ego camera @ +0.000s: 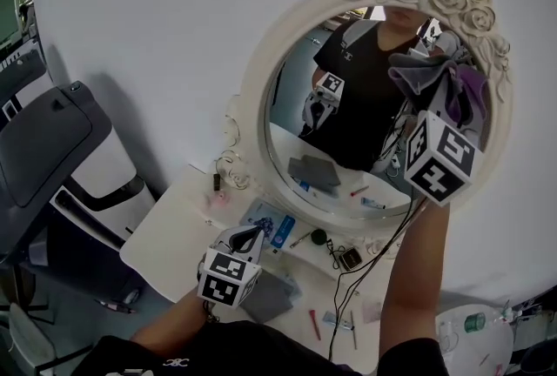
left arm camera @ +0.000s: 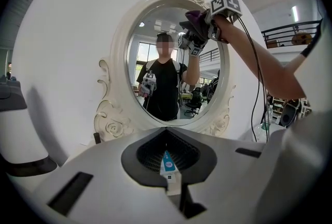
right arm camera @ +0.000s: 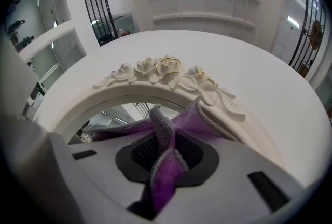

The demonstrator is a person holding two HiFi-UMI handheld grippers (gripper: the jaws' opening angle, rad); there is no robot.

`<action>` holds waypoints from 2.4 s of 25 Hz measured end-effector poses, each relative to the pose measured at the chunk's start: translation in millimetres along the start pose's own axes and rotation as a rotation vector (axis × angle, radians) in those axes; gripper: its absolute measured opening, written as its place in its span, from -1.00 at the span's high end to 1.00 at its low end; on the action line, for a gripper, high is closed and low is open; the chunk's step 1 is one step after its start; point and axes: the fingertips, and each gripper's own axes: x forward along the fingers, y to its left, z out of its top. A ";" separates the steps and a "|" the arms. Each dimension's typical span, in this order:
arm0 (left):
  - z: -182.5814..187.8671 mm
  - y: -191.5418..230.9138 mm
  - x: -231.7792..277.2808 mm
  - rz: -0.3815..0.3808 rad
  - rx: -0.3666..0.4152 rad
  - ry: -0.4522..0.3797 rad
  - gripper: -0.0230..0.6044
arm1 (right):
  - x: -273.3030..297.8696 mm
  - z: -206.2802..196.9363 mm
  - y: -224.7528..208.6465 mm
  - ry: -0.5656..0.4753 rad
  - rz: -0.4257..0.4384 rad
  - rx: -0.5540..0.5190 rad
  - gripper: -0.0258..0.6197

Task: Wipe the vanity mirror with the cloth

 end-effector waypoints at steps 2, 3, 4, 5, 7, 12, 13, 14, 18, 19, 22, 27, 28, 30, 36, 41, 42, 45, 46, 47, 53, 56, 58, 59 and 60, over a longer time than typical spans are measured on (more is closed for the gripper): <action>-1.7 7.3 -5.0 0.017 -0.010 -0.003 0.91 | 4.3 4.8 13.7 -0.003 0.020 0.007 0.77; -3.1 11.5 -7.5 0.026 -0.017 -0.003 0.91 | 6.0 6.6 19.8 -0.004 0.025 0.008 0.77; -4.7 15.8 -10.0 0.035 -0.023 -0.003 0.91 | 7.3 8.0 25.5 -0.005 0.029 0.006 0.77; -6.5 20.2 -12.4 0.042 -0.030 -0.002 0.91 | 8.4 9.4 31.0 -0.006 0.033 0.003 0.77; -9.5 28.6 -17.0 0.056 -0.041 -0.002 0.91 | 10.3 12.1 42.5 -0.007 0.042 -0.010 0.77; -13.1 42.7 -23.1 0.073 -0.061 -0.005 0.91 | 14.9 16.3 71.8 -0.005 0.076 -0.035 0.77; -13.8 44.1 -23.3 0.073 -0.063 -0.005 0.91 | 15.6 17.0 77.9 -0.003 0.086 -0.033 0.77; -14.6 45.3 -23.5 0.072 -0.065 -0.004 0.91 | 16.5 17.4 82.9 -0.003 0.093 -0.033 0.77; -15.7 49.0 -24.3 0.065 -0.065 -0.001 0.91 | 20.1 18.4 94.5 -0.002 0.106 -0.047 0.77; -15.0 50.2 -24.4 0.064 -0.065 -0.003 0.91 | 20.7 18.9 96.9 0.001 0.110 -0.047 0.77; -13.4 54.5 -25.2 0.061 -0.067 -0.008 0.91 | 21.4 21.0 106.0 0.006 0.118 -0.054 0.77; -15.0 61.4 -23.3 0.052 -0.075 -0.006 0.91 | 22.3 21.8 139.6 -0.003 0.159 -0.160 0.77; -15.4 63.3 -22.7 0.051 -0.078 -0.006 0.91 | 22.1 20.4 148.9 -0.002 0.174 -0.179 0.77; -16.5 67.4 -22.1 0.048 -0.082 -0.006 0.91 | 20.8 16.8 166.2 -0.004 0.196 -0.213 0.77; -21.8 81.3 -19.3 0.044 -0.111 -0.005 0.91 | 16.2 3.6 211.5 0.011 0.273 -0.295 0.77; -22.5 86.7 -16.0 0.028 -0.116 -0.004 0.91 | 14.7 -2.1 227.2 0.024 0.304 -0.329 0.77; -22.4 87.2 -15.4 0.024 -0.115 -0.003 0.91 | 14.5 -2.6 228.0 0.025 0.305 -0.333 0.77; -21.5 89.8 -14.6 0.017 -0.111 -0.002 0.91 | 14.5 -3.7 231.5 0.025 0.302 -0.342 0.77; -21.0 90.3 -14.4 0.014 -0.108 -0.002 0.91 | 14.4 -4.3 232.8 0.024 0.299 -0.346 0.77; -20.1 90.5 -14.2 0.010 -0.104 -0.003 0.91 | 14.2 -5.1 234.2 0.025 0.297 -0.348 0.77; -16.1 96.0 -15.0 -0.008 -0.075 0.001 0.91 | 9.4 -16.0 251.0 0.034 0.304 -0.350 0.77; -16.3 102.2 -16.4 -0.012 -0.061 0.007 0.91 | 5.6 -21.9 260.9 0.030 0.302 -0.349 0.77; -17.4 107.6 -17.5 -0.012 -0.056 0.012 0.91 | 3.3 -25.2 264.7 0.024 0.298 -0.334 0.77; -18.1 110.7 -18.0 -0.011 -0.054 0.015 0.91 | 2.0 -27.3 266.8 0.021 0.295 -0.327 0.77; -18.9 113.8 -18.5 -0.010 -0.052 0.018 0.91 | 0.4 -30.2 269.5 0.018 0.290 -0.323 0.77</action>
